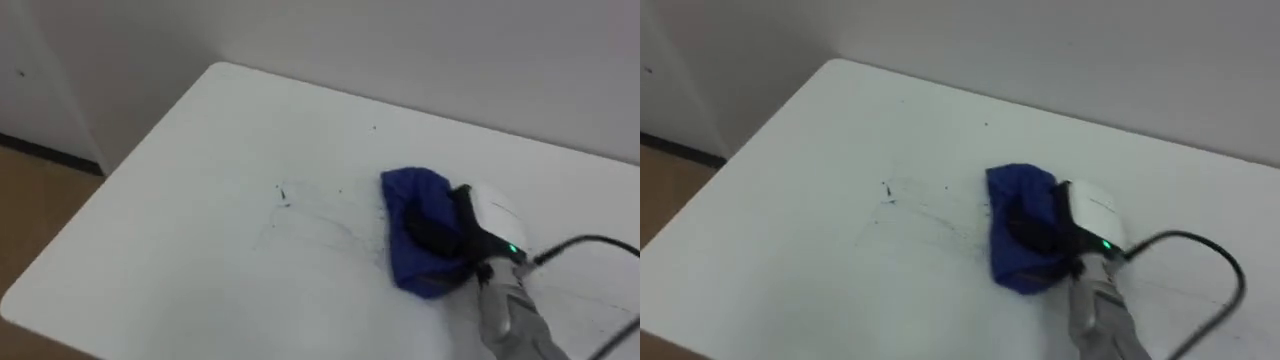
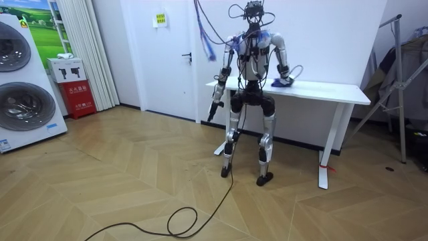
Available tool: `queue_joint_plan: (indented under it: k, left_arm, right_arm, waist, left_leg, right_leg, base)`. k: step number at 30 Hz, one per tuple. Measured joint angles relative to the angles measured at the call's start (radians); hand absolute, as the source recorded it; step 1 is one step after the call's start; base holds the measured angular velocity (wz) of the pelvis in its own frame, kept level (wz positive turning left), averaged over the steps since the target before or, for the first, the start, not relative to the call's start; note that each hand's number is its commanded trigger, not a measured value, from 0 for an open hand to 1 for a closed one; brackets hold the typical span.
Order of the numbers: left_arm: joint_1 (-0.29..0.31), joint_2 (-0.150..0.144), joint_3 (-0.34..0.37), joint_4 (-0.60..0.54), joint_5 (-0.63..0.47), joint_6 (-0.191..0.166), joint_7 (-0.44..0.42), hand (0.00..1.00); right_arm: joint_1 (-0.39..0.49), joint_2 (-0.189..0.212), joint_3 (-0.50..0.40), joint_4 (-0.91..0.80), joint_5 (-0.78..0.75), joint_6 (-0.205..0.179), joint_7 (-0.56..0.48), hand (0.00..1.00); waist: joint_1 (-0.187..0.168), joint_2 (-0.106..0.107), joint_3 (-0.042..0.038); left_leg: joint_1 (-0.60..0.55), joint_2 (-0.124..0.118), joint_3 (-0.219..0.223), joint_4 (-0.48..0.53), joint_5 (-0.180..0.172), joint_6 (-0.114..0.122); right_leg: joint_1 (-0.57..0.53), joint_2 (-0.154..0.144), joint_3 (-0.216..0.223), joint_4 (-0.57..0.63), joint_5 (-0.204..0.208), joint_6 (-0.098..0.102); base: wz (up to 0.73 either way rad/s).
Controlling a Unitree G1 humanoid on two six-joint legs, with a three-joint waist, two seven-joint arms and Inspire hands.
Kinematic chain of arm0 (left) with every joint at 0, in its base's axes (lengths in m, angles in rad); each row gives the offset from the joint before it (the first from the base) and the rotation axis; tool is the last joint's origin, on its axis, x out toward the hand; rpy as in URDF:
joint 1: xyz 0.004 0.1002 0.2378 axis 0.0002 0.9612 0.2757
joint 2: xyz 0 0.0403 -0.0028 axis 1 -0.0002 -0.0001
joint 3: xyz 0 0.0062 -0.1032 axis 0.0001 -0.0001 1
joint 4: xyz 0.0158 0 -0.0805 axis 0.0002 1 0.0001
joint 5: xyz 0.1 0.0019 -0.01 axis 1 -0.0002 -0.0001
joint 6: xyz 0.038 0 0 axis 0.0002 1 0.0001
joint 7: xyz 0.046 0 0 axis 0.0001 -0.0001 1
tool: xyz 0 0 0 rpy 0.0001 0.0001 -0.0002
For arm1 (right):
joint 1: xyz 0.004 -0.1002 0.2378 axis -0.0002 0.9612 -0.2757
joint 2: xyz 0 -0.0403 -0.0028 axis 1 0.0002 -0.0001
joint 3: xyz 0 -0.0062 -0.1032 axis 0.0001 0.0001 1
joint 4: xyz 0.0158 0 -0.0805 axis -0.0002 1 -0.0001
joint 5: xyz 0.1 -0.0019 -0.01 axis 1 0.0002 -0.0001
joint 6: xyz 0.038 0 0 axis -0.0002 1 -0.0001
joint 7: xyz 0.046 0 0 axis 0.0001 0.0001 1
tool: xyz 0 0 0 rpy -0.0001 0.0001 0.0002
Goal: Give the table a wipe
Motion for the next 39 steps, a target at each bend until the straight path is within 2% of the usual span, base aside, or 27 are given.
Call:
queue_joint_plan:
  k: [1, 4, 8, 11, 13, 14, 15, 17, 18, 19, 20, 21, 23, 25, 26, 27, 28, 29, 30, 31, 32, 33, 34, 35, 37, 38, 39]
  left_arm:
    - [-0.009, 0.003, 0.001, 0.0, 0.003, -0.01, 0.004, 0.0]
    - [-0.036, 0.006, 0.01, -0.02, 0.027, -0.022, 0.006, 0.0]
    - [-0.053, 0.009, -0.024, -0.018, 0.021, -0.025, 0.016, 0.0]
    - [-0.065, -0.004, -0.059, -0.004, 0.021, -0.021, 0.026, 0.0]
    - [-0.088, -0.025, -0.063, 0.004, 0.013, -0.001, 0.024, 0.0]
    - [-0.097, -0.027, -0.07, 0.009, -0.004, 0.005, 0.023, 0.0]
    - [-0.127, -0.03, -0.081, 0.026, -0.032, 0.01, 0.017, 0.0]
    - [-0.177, -0.033, -0.087, 0.045, -0.07, 0.018, 0.011, 0.0]
    - [-0.205, -0.033, -0.101, 0.054, -0.082, 0.025, 0.002, 0.0]
    - [-0.213, -0.033, -0.117, 0.051, -0.098, 0.025, -0.006, 0.0]
    - [-0.217, -0.033, -0.124, 0.045, -0.099, 0.025, -0.008, 0.0]
    - [-0.217, -0.031, -0.131, 0.038, -0.115, 0.023, -0.009, 0.0]
    - [-0.198, -0.027, -0.137, 0.036, -0.139, 0.028, -0.009, 0.0]
    - [-0.158, -0.016, -0.136, 0.037, -0.152, 0.029, -0.009, 0.0]
    - [-0.148, -0.01, -0.138, 0.037, -0.151, 0.027, -0.009, 0.0]
    - [-0.123, 0.004, -0.132, 0.039, -0.131, 0.026, -0.01, 0.0]
    - [-0.107, 0.02, -0.11, 0.04, -0.098, 0.022, -0.011, 0.0]
    - [-0.106, 0.031, -0.1, 0.039, -0.086, 0.017, -0.011, 0.0]
    - [-0.106, 0.059, -0.068, 0.034, -0.068, 0.008, -0.013, 0.0]
    - [-0.104, 0.088, -0.027, 0.03, -0.052, -0.005, -0.012, 0.0]
    - [-0.104, 0.103, -0.012, 0.03, -0.051, -0.009, -0.009, 0.0]
    - [-0.104, 0.127, 0.003, 0.028, -0.052, -0.014, -0.005, 0.0]
    - [-0.104, 0.145, 0.007, 0.023, -0.051, -0.02, -0.004, 0.0]
    - [-0.103, 0.156, 0.005, 0.023, -0.051, -0.023, -0.003, 0.0]
    - [-0.108, 0.175, -0.003, 0.023, -0.055, -0.032, -0.004, 0.0]
    - [-0.117, 0.175, -0.01, 0.023, -0.055, -0.032, -0.005, 0.0]
    - [-0.143, 0.171, -0.023, 0.023, -0.055, -0.033, -0.007, 0.0]
  right_arm:
    - [0.023, -0.018, -0.029, 0.023, 0.026, -0.004, -0.032, 1.0]
    - [0.049, -0.033, -0.099, 0.083, 0.09, -0.006, -0.069, 1.0]
    - [0.029, -0.06, -0.099, 0.112, 0.163, 0.017, -0.041, 1.0]
    - [-0.053, -0.049, -0.083, 0.104, 0.159, 0.089, 0.026, 1.0]
    - [-0.166, -0.001, -0.044, 0.064, 0.149, 0.194, 0.131, 1.0]
    - [-0.19, 0.008, -0.018, 0.043, 0.13, 0.217, 0.156, 1.0]
    - [-0.224, 0.022, 0.044, -0.031, 0.075, 0.254, 0.211, 1.0]
    - [-0.288, 0.05, 0.162, -0.149, 0.02, 0.279, 0.27, 1.0]
    - [-0.35, 0.073, 0.229, -0.176, -0.034, 0.278, 0.303, 1.0]
    - [-0.397, 0.098, 0.254, -0.177, -0.081, 0.264, 0.328, 1.0]
    - [-0.416, 0.106, 0.265, -0.176, -0.092, 0.261, 0.338, 1.0]
    - [-0.435, 0.115, 0.279, -0.167, -0.093, 0.245, 0.348, 1.0]
    - [-0.419, 0.116, 0.276, -0.143, -0.086, 0.235, 0.343, 1.0]
    - [-0.342, 0.111, 0.248, -0.006, -0.072, 0.216, 0.298, 1.0]
    - [-0.311, 0.11, 0.218, 0.032, -0.036, 0.18, 0.263, 1.0]
    - [-0.254, 0.093, 0.175, 0.042, -0.027, 0.12, 0.193, 1.0]
    - [-0.199, 0.057, 0.124, 0.056, -0.017, 0.074, 0.145, 1.0]
    - [-0.171, 0.038, 0.095, 0.057, -0.001, 0.062, 0.121, 1.0]
    - [-0.12, 0.001, 0.029, 0.065, 0.035, 0.046, 0.081, 1.0]
    - [-0.085, -0.027, -0.025, 0.093, 0.086, 0.041, 0.05, 1.0]
    - [-0.067, -0.041, -0.048, 0.113, 0.112, 0.04, 0.038, 1.0]
    - [-0.033, -0.073, -0.086, 0.149, 0.17, 0.039, 0.021, 1.0]
    - [0.001, -0.096, -0.122, 0.18, 0.216, 0.041, 0.01, 1.0]
    - [0.015, -0.102, -0.127, 0.191, 0.233, 0.042, 0.007, 1.0]
    - [0.04, -0.099, -0.137, 0.185, 0.258, 0.049, 0.005, 1.0]
    - [0.038, -0.098, -0.131, 0.178, 0.26, 0.05, 0.007, 1.0]
    - [0.03, -0.092, -0.123, 0.155, 0.26, 0.064, 0.015, 1.0]
  waist:
    - [-0.008, 0.006, -0.0033]
    - [-0.028, 0.002, -0.0038]
    - [-0.029, -0.003, -0.0015]
    - [-0.007, 0.001, -0.0014]
    - [0.007, 0.001, 0.0009]
    - [0.009, 0.001, 0.001]
    - [0.021, 0.0, 0.0016]
    - [0.04, -0.001, 0.0099]
    - [0.054, 0.004, 0.0165]
    - [0.062, 0.004, 0.0223]
    - [0.072, 0.001, 0.0203]
    - [0.084, 0.005, 0.0226]
    - [0.082, -0.002, 0.0192]
    - [0.061, 0.002, 0.0274]
    - [0.053, 0.002, 0.0272]
    - [0.019, 0.002, 0.0272]
    - [-0.004, 0.0, 0.0255]
    - [-0.008, 0.002, 0.0252]
    - [-0.021, 0.0, 0.0244]
    - [-0.032, -0.002, 0.0229]
    - [-0.035, -0.002, 0.0208]
    - [-0.044, 0.002, 0.0161]
    - [-0.049, 0.008, 0.0106]
    - [-0.05, 0.011, 0.0087]
    - [-0.069, 0.01, 0.0068]
    - [-0.072, 0.01, 0.0066]
    - [-0.074, 0.008, 0.0062]
  left_leg:
    - [0.008, 0.0, 0.006, 0.0, 0.0, 0.0]
    - [0.01, 0.001, 0.01, 0.001, -0.001, 0.001]
    - [0.009, 0.001, 0.007, 0.007, -0.004, 0.005]
    - [0.011, 0.004, 0.009, 0.01, -0.004, 0.005]
    - [0.0, 0.005, 0.011, 0.004, -0.003, 0.007]
    - [-0.003, 0.005, 0.012, 0.004, -0.003, 0.007]
    - [-0.01, 0.005, 0.012, 0.0, -0.001, 0.009]
    - [-0.029, 0.006, 0.012, -0.002, 0.002, 0.009]
    - [-0.037, 0.007, 0.012, -0.002, 0.003, 0.009]
    - [-0.039, 0.006, 0.01, -0.003, 0.003, 0.009]
    - [-0.04, 0.006, 0.01, -0.002, 0.003, 0.009]
    - [-0.041, 0.004, 0.006, -0.001, 0.003, 0.01]
    - [-0.042, -0.003, 0.001, 0.003, 0.005, 0.016]
    - [-0.029, -0.016, 0.003, 0.026, 0.006, 0.02]
    - [-0.024, -0.021, 0.005, 0.029, 0.006, 0.021]
    - [-0.008, -0.031, 0.015, 0.031, 0.006, 0.022]
    - [0.0, -0.035, 0.036, 0.035, -0.002, 0.035]
    - [-0.001, -0.028, 0.048, 0.041, -0.009, 0.048]
    - [-0.01, -0.02, 0.071, 0.055, -0.025, 0.066]
    - [-0.012, -0.008, 0.077, 0.055, -0.036, 0.071]
    - [-0.012, -0.001, 0.077, 0.057, -0.038, 0.072]
    - [-0.019, 0.014, 0.078, 0.068, -0.052, 0.068]
    - [-0.021, 0.036, 0.078, 0.094, -0.071, 0.059]
    - [-0.021, 0.046, 0.074, 0.108, -0.078, 0.052]
    - [-0.033, 0.096, 0.038, 0.159, -0.101, 0.014]
    - [-0.042, 0.109, 0.03, 0.176, -0.107, 0.004]
    - [-0.062, 0.134, 0.006, 0.211, -0.118, -0.019]
  right_leg:
    - [0.004, 0.001, 0.012, 0.0, 0.0, 0.0]
    - [0.011, 0.002, 0.019, 0.005, -0.002, -0.003]
    - [0.006, 0.009, 0.06, 0.015, -0.002, -0.004]
    - [-0.026, 0.02, 0.114, 0.031, 0.01, -0.023]
    - [-0.07, 0.029, 0.157, 0.054, 0.02, -0.036]
    - [-0.08, 0.033, 0.164, 0.053, 0.024, -0.039]
    - [-0.101, 0.039, 0.176, 0.057, 0.031, -0.045]
    - [-0.138, 0.048, 0.203, 0.071, 0.034, -0.051]
    - [-0.152, 0.051, 0.208, 0.073, 0.037, -0.056]
    - [-0.156, 0.051, 0.208, 0.078, 0.037, -0.055]
    - [-0.16, 0.05, 0.207, 0.081, 0.036, -0.054]
    - [-0.162, 0.045, 0.197, 0.083, 0.034, -0.051]
    - [-0.161, 0.029, 0.173, 0.105, 0.028, -0.043]
    - [-0.163, -0.005, 0.144, 0.166, 0.022, -0.036]
    - [-0.16, -0.015, 0.135, 0.182, 0.02, -0.035]
    - [-0.148, -0.035, 0.125, 0.199, 0.015, -0.028]
    - [-0.139, -0.048, 0.123, 0.208, 0.013, -0.024]
    - [-0.139, -0.052, 0.122, 0.212, 0.012, -0.023]
    - [-0.138, -0.059, 0.123, 0.204, 0.012, -0.021]
    - [-0.137, -0.059, 0.119, 0.208, 0.017, -0.011]
    - [-0.143, -0.061, 0.12, 0.213, 0.017, -0.004]
    - [-0.147, -0.091, 0.112, 0.237, 0.006, -0.005]
    - [-0.146, -0.134, 0.121, 0.242, -0.001, 0.0]
    - [-0.145, -0.152, 0.134, 0.239, 0.0, 0.001]
    - [-0.123, -0.203, 0.164, 0.174, 0.023, 0.001]
    - [-0.117, -0.211, 0.165, 0.159, 0.034, 0.005]
    - [-0.112, -0.218, 0.176, 0.134, 0.058, 0.005]
  base:
    - [-0.13]
    - [0.02]
    - [-0.07]
    - [-0.42]
    - [-0.59]
    - [-0.5]
    - [-0.42]
    - [-0.35]
    - [-0.16]
    - [-0.08]
    - [0.07]
    - [0.21]
    - [0.3]
    - [0.34]
    - [0.34]
    - [0.26]
    - [0.17]
    - [0.05]
    - [-0.03]
    - [-0.03]
    - [0.0]
    - [0.0]
    - [0.0]
    - [0.0]
    - [0.09]
    - [0.22]
    - [0.15]
